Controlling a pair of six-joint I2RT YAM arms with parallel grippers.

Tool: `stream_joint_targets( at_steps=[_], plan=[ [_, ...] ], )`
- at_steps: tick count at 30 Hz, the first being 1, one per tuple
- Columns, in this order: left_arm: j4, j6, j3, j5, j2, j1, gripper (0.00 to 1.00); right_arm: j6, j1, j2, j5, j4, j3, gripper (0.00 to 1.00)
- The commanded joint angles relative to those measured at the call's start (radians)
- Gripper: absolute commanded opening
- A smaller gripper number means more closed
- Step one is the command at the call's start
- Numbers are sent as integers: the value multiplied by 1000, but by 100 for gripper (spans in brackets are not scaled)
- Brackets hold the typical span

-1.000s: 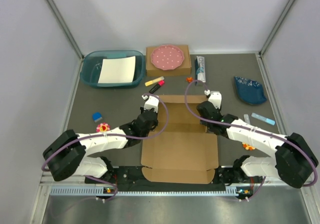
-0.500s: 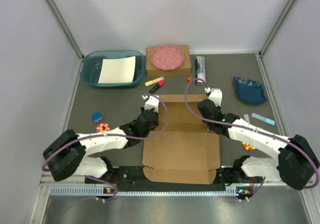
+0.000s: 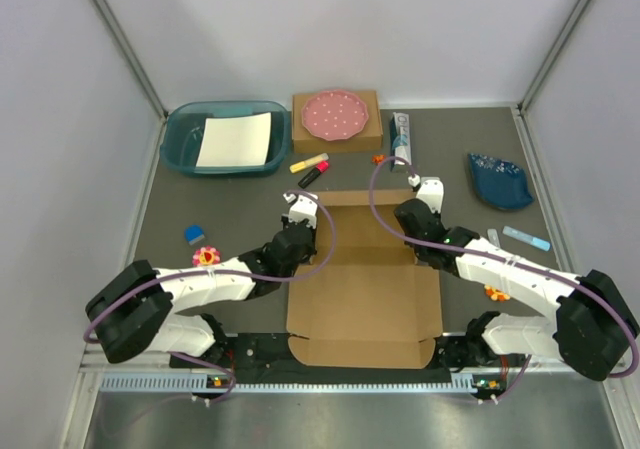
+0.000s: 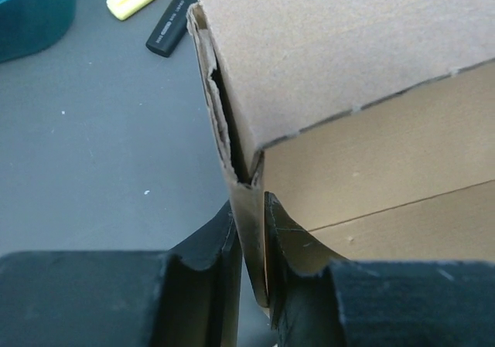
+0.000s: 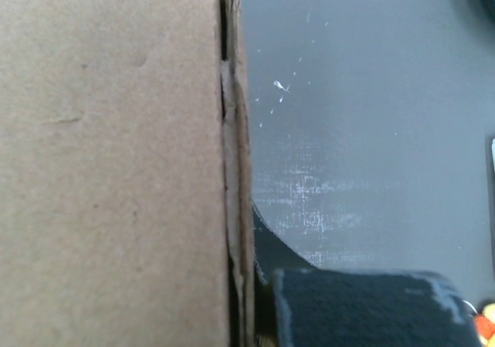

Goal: Fold the paper box

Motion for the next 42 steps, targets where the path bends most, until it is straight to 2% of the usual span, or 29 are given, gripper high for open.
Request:
stream_joint_targets(
  at_steps=[1, 6, 9, 10, 11, 17, 18, 19, 20, 21, 22, 24, 29, 31, 32, 34, 37, 42],
  plan=[
    [39, -20, -31, 63, -3, -9, 22, 16, 0, -29, 22, 59, 7, 0],
    [54, -36, -44, 92, 17, -9, 25, 19, 0, -29, 16, 60, 5, 0],
    [56, -42, -50, 102, 32, -11, 16, 22, -1, -30, 13, 60, 1, 0],
    [59, -45, -51, 102, 37, -9, 4, 22, 0, -29, 11, 60, -1, 0],
    [62, -48, -61, 100, 37, -9, 0, 24, -1, -30, 10, 59, -2, 0],
    [77, -31, -68, 86, 20, -9, 0, 24, 0, -43, -9, 59, -10, 0],
    [74, -25, -65, 83, 15, -9, 0, 19, -1, -53, -13, 59, -9, 6],
    [66, -23, -61, 80, 14, -9, 0, 16, 0, -59, -24, 57, -7, 17],
    [56, -19, -45, 77, 12, -9, 0, 13, 2, -67, -41, 51, -5, 30],
    [27, -17, -36, 74, 8, -9, 0, 13, 2, -91, -49, 43, -2, 46],
    [13, -17, -22, 65, 4, -9, 0, 12, 2, -105, -59, 39, 1, 50],
    [28, -13, -25, 49, -9, -11, 0, 3, 2, -136, -70, 27, 4, 58],
    [197, 9, -102, -1, -35, -9, 0, -68, 2, -254, -156, 57, -24, 61],
    [230, 7, -104, -24, -28, -9, 0, -106, 2, -283, -231, 88, -50, 74],
    [228, 3, -99, -42, -22, -9, 0, -122, 2, -306, -251, 91, -56, 86],
    [168, -25, -64, -69, -11, -11, 0, -143, 2, -326, -312, 88, -77, 93],
    [82, -59, -10, -98, 11, -9, 0, -146, 2, -355, -355, 59, -101, 95],
    [109, -77, -15, -144, 20, -12, 0, -131, 3, -463, -427, 51, -127, 97]
  ],
)
